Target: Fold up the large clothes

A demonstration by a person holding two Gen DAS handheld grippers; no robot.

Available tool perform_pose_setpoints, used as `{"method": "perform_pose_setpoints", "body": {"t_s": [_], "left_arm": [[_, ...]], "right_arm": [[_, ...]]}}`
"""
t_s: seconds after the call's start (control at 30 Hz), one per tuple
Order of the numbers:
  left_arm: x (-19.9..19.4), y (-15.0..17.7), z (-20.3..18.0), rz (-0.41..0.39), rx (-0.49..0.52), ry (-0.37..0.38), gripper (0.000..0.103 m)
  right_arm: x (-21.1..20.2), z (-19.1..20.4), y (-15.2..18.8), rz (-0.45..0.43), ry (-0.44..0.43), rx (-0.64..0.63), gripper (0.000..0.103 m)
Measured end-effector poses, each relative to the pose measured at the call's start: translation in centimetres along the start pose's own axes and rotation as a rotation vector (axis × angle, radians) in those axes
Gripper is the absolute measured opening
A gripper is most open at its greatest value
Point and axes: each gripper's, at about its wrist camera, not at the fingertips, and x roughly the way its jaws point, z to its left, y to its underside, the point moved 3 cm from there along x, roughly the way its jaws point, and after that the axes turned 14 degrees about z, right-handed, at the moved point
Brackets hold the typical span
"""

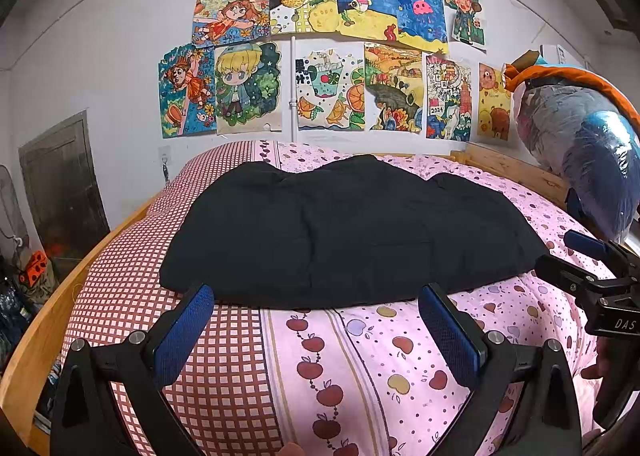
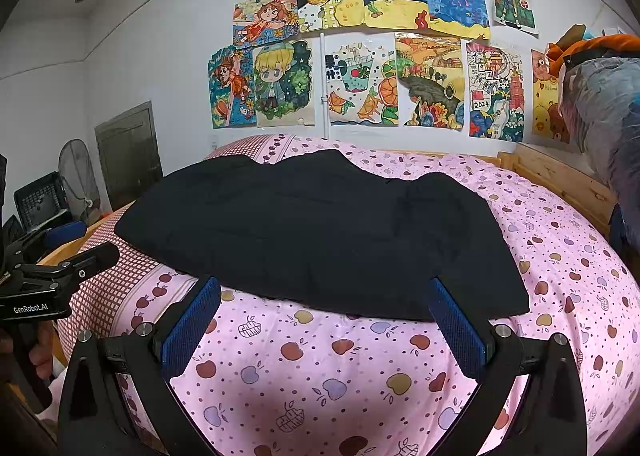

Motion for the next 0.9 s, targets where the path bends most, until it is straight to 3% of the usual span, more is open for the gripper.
{"method": "perform_pose_setpoints", "body": {"t_s": [0.9], "left_arm": [[0.27, 0.34, 0.03, 0.008, 0.005, 0.007, 0.103]], "right_arm": [[0.41, -0.33, 0.28, 0.011, -0.004, 0.006, 0.101]]}}
